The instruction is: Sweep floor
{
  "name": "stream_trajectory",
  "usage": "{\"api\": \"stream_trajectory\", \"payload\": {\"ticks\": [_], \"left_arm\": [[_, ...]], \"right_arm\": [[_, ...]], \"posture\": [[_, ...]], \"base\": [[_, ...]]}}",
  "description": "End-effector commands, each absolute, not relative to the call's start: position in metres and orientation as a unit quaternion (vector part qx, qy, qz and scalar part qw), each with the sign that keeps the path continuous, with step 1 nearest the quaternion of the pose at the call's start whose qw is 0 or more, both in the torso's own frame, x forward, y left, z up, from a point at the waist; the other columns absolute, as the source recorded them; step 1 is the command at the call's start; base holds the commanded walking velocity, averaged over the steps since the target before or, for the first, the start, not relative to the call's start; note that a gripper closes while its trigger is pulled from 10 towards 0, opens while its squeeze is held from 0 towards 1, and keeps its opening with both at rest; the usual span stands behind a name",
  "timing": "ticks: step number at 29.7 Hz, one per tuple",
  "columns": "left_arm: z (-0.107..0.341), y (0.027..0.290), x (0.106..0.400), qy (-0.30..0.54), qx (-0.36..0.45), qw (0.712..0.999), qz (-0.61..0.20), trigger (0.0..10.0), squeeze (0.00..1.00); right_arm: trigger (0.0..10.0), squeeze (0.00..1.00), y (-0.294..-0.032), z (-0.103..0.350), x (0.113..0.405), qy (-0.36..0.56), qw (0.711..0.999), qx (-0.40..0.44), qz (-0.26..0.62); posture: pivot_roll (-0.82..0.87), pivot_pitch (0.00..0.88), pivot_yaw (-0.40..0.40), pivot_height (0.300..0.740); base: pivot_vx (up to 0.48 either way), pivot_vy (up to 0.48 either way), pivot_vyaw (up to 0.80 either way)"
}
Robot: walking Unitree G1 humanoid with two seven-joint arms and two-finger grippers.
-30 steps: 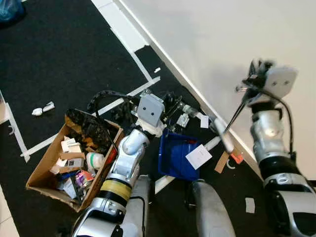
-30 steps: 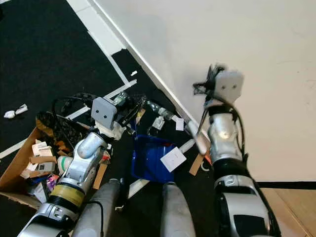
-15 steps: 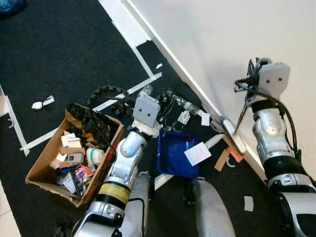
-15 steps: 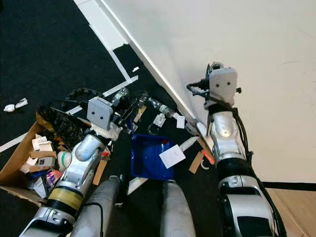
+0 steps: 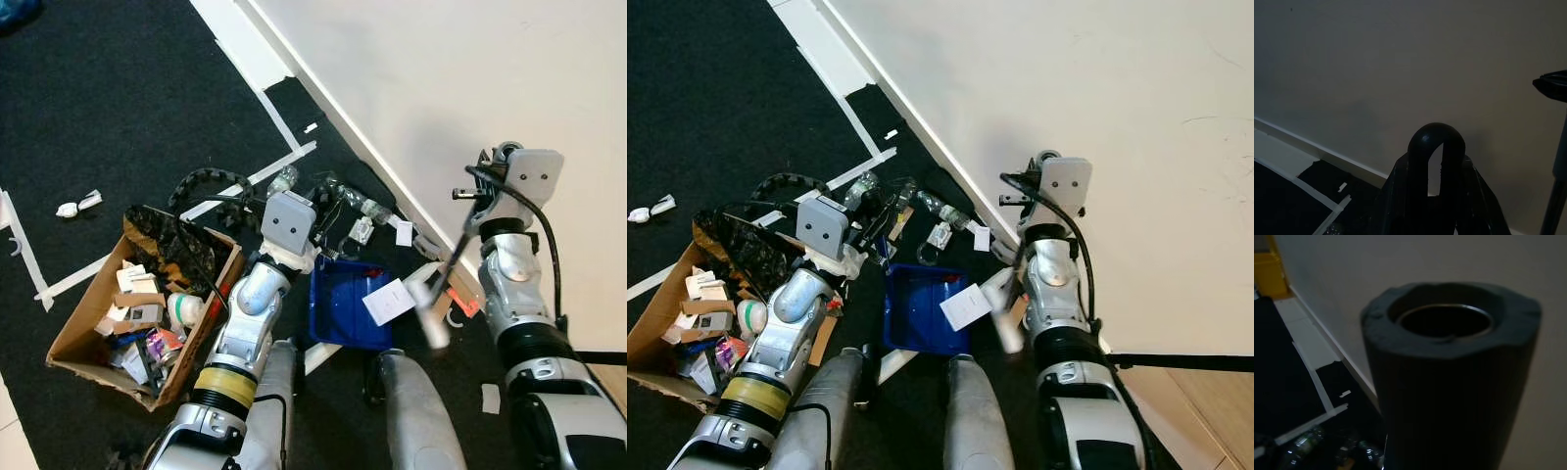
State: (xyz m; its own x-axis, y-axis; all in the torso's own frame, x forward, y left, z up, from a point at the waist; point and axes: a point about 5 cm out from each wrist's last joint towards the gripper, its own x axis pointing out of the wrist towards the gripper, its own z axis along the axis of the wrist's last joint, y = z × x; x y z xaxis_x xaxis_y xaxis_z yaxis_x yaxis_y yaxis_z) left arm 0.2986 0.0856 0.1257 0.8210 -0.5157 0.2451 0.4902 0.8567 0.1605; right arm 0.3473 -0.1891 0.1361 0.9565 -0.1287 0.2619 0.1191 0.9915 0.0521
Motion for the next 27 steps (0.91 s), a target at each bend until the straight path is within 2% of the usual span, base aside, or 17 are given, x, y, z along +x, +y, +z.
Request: {"api": "stream_trajectory", "payload": {"ticks": [1, 4, 11, 17, 21, 22, 27], "left_arm": [[0.116, 0.084, 0.294, -0.123, 0.05, 0.954, -0.269, 10.0, 0.0], [0.116, 0.083, 0.294, -0.123, 0.05, 0.954, -0.27, 10.0, 0.0], [0.116, 0.081, 0.295, -0.123, 0.048, 0.954, -0.271, 10.0, 0.0], [0.117, 0.083, 0.297, -0.124, 0.047, 0.955, -0.264, 10.0, 0.0], [0.122, 0.095, 0.302, -0.132, 0.041, 0.963, -0.231, 10.0, 0.0], [0.13, 0.108, 0.308, -0.145, 0.027, 0.97, -0.195, 10.0, 0.0], [0.149, 0.122, 0.315, -0.174, 0.007, 0.972, -0.159, 10.0, 0.0]], "right_arm": [[10.0, 0.0, -0.193, 0.14, 0.346, -0.144, 0.985, 0.057, -0.077], [10.0, 0.0, -0.191, 0.143, 0.347, -0.15, 0.981, 0.09, -0.082], [10.0, 0.0, -0.19, 0.148, 0.347, -0.161, 0.979, 0.099, -0.081], [10.0, 0.0, -0.196, 0.149, 0.346, -0.163, 0.982, 0.056, -0.081], [10.0, 0.0, -0.207, 0.154, 0.346, -0.172, 0.98, 0.015, -0.097], [10.0, 0.0, -0.216, 0.16, 0.346, -0.185, 0.977, -0.019, -0.108], [10.0, 0.0, -0.224, 0.161, 0.347, -0.184, 0.975, -0.028, -0.117]], "posture": [[0.1, 0.361, -0.063, 0.74], [0.1, 0.359, -0.063, 0.74], [0.1, 0.356, -0.063, 0.74], [0.09, 0.341, -0.067, 0.74], [0.09, 0.332, -0.068, 0.74], [0.1, 0.309, -0.071, 0.74], [0.11, 0.292, -0.071, 0.74]], "base": [[0.0, 0.0, 0.0], [0.0, 0.0, 0.0], [0.0, 0.0, 0.0], [0.0, 0.0, 0.0], [0.0, 0.0, 0.0], [0.0, 0.0, 0.0], [0.0, 0.0, 0.0]]}}
